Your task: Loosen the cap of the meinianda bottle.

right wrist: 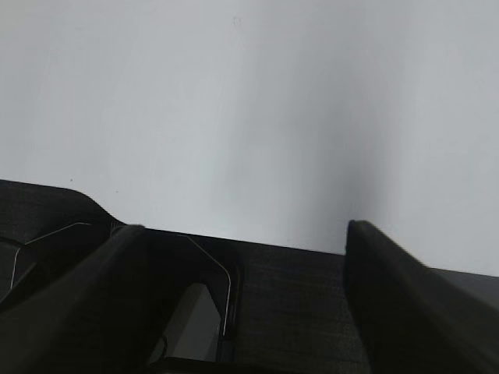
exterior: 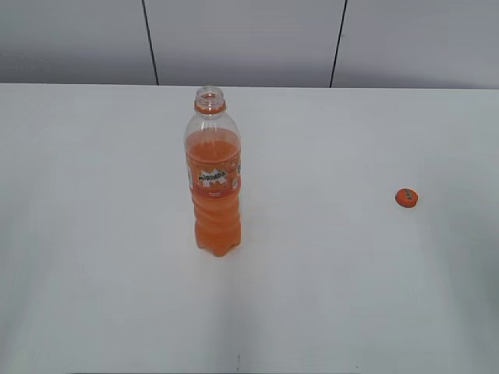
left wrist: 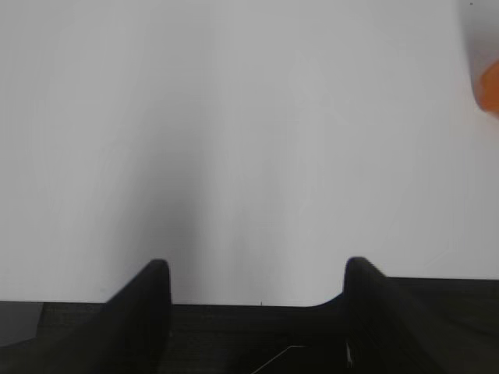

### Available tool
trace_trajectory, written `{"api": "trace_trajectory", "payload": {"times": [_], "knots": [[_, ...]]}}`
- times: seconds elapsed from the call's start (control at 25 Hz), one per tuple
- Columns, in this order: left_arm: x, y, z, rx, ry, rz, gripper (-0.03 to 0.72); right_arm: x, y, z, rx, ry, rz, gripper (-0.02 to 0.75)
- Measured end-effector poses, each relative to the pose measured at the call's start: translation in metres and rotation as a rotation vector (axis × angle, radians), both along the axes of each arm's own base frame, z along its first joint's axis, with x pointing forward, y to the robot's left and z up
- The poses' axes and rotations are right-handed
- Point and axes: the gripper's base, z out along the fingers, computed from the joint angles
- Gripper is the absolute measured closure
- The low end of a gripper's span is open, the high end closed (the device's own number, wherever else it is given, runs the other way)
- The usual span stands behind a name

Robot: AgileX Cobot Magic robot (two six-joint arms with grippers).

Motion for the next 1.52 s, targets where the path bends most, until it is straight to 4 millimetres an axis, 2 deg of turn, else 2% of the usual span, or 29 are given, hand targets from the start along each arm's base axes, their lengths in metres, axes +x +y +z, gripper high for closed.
{"api": "trace_trajectory", "payload": {"times": [0.32,0.6,1.04,1.52], "knots": [[-0.008,0.0,-0.001,-0.004,-0.039,0.017,0.263,-0.035,-0.003,-0.014,0.01,-0.115,-0.004,0.153],[-0.032,-0.003,0.006,0.006,-0.196,0.02,0.27,-0.055,-0.005,-0.033,0.024,-0.137,-0.025,0.153],[-0.072,-0.006,0.008,0.023,-0.437,0.02,0.272,-0.069,-0.006,-0.03,0.039,-0.237,-0.033,0.153],[-0.073,-0.006,0.008,0.024,-0.445,0.02,0.272,-0.091,-0.008,-0.025,0.054,-0.381,-0.032,0.153]]}}
